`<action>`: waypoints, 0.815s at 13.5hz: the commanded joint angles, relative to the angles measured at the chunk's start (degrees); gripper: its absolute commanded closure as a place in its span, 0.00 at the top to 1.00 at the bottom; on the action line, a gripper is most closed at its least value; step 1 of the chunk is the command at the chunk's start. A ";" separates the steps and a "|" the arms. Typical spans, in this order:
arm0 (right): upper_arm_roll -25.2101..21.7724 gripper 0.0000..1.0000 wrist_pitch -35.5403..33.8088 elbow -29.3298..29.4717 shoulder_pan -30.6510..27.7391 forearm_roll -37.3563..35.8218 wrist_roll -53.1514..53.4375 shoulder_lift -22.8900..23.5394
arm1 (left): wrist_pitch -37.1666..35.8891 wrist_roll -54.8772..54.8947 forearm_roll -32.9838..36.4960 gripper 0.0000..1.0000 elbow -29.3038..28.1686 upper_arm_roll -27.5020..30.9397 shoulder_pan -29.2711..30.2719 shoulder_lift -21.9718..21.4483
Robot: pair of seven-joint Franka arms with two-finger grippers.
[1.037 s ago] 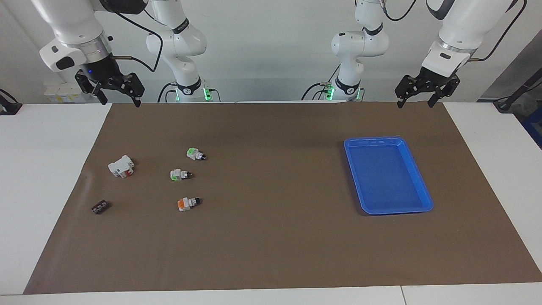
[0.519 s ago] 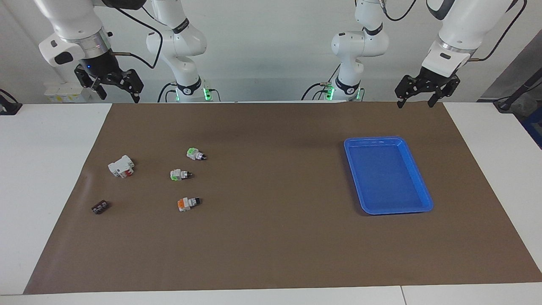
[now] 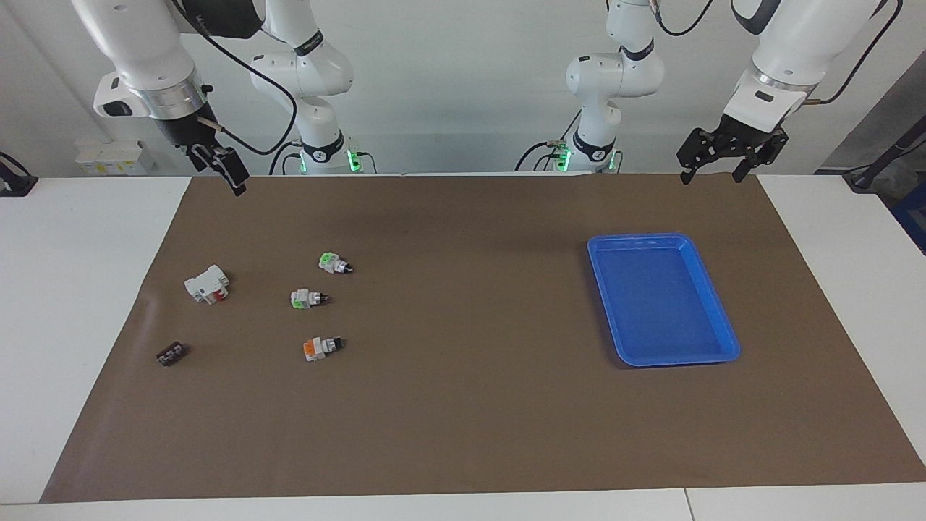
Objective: Turn and place switch with both arms
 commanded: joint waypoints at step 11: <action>0.47 1.00 22.29 -18.41 1.86 18.63 53.41 1.06 | -0.67 -0.02 1.09 1.00 -0.87 0.00 0.11 -1.13</action>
